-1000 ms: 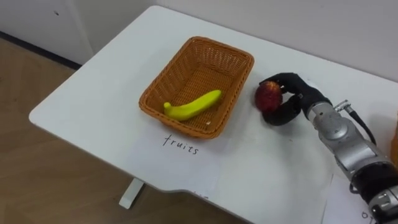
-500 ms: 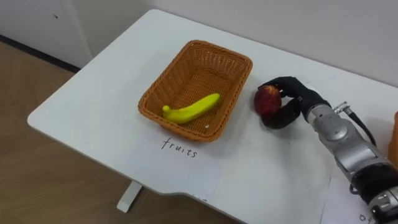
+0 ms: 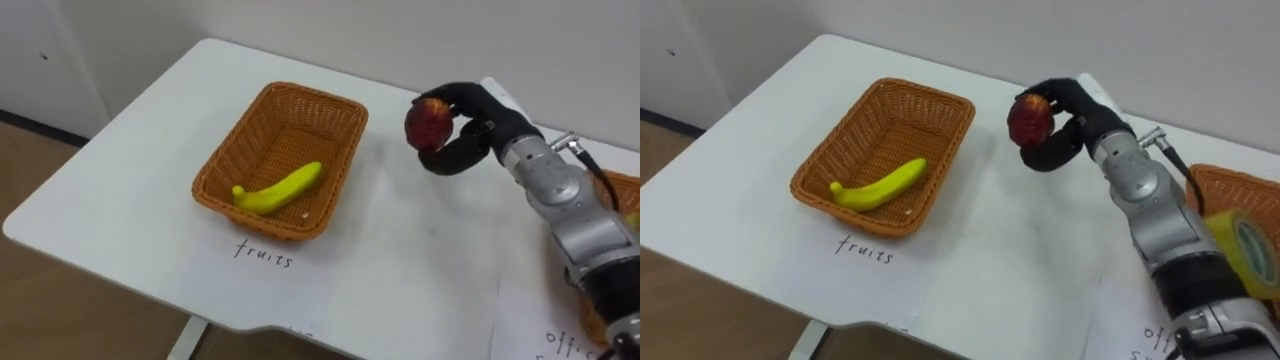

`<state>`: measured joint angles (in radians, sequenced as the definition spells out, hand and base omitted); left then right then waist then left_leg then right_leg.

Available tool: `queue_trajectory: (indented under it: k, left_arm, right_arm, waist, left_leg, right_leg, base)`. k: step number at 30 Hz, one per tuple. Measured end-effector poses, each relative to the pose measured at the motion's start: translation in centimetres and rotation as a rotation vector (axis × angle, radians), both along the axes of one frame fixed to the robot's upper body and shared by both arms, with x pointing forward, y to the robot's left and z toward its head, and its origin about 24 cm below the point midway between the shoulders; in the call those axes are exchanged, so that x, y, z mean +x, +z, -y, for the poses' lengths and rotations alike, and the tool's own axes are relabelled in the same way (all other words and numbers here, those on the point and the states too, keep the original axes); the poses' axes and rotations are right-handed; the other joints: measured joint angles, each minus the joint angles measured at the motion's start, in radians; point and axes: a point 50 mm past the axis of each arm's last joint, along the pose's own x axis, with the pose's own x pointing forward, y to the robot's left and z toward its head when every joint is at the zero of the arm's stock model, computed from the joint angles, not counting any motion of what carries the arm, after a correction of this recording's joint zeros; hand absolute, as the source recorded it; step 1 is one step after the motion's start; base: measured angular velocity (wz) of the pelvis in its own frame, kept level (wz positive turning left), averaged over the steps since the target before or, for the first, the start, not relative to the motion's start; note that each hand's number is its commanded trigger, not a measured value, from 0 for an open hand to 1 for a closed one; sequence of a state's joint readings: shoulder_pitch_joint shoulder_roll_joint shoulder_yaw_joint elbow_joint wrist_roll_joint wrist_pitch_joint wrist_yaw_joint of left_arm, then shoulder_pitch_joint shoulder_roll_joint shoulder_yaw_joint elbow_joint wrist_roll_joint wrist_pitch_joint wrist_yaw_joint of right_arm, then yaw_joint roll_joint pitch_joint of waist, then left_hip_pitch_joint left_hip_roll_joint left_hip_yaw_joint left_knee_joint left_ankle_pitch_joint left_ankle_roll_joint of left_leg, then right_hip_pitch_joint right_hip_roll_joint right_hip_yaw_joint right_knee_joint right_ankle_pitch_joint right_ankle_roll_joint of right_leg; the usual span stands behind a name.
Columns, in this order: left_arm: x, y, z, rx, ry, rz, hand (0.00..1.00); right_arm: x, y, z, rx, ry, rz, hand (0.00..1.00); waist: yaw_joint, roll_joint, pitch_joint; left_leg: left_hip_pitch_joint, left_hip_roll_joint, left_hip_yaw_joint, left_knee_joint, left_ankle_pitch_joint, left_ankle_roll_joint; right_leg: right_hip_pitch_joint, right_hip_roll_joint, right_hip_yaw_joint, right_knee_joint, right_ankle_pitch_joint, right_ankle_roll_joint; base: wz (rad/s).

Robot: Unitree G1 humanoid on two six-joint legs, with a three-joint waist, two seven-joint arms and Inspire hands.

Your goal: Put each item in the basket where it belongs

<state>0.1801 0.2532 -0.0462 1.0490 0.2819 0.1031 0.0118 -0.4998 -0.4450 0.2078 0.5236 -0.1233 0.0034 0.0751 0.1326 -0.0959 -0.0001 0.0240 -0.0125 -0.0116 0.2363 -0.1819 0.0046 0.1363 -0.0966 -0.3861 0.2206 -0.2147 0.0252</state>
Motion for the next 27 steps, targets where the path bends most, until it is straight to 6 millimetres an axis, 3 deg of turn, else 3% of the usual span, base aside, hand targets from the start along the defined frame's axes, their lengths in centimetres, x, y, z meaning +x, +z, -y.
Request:
queue_trajectory:
  k: [7, 15, 19, 21, 27]
  left_arm:
    - [-0.6, -0.1, 0.0, 0.015, -0.029, -0.036, 0.00]
    - [-1.1, 0.0, -0.4, 0.023, -0.015, -0.043, 0.00]
    - [-1.2, 0.1, -0.5, 0.025, -0.002, -0.040, 0.00]
    - [-1.4, 0.1, -0.6, 0.026, 0.002, -0.043, 0.00]
    - [-2.7, 0.1, -0.8, -0.008, 0.000, -0.087, 0.00]
  right_arm:
    - [0.0, 0.5, 0.1, -0.001, -0.011, 0.013, 1.00]
    - [0.1, 3.0, -1.3, 0.076, 0.063, 0.101, 1.00]
    - [0.1, 3.3, -1.5, 0.077, 0.070, 0.111, 1.00]
    - [0.1, 3.2, -1.6, 0.063, 0.074, 0.111, 1.00]
    - [-0.1, 2.1, -3.0, 0.011, 0.136, 0.067, 1.00]
  waist:
    - [0.004, 0.001, -0.0013]
    - [0.020, -0.015, -0.0062]
    - [0.034, -0.019, -0.0016]
    - [0.060, -0.014, 0.0026]
    - [0.090, -0.016, 0.0056]
  left_leg:
    - [0.005, 0.000, 0.001, -0.003, 0.000, 0.000]
    - [0.007, 0.000, -0.003, -0.009, 0.000, 0.000]
    - [0.013, -0.002, -0.017, -0.003, 0.000, 0.000]
    - [0.019, -0.002, -0.020, -0.016, 0.000, 0.000]
    - [0.021, -0.010, -0.046, -0.010, 0.001, -0.001]
  right_leg:
    - [0.005, 0.001, 0.004, 0.000, 0.000, 0.000]
    - [0.006, 0.000, -0.001, 0.000, 0.000, 0.000]
    - [0.020, 0.000, -0.022, -0.003, 0.000, 0.001]
    - [0.023, -0.001, -0.025, -0.003, 0.000, 0.001]
    - [0.039, -0.004, -0.044, -0.002, -0.004, 0.007]
  base:
    - [0.00]
    - [0.02]
    - [0.11]
    - [0.03]
    - [0.11]
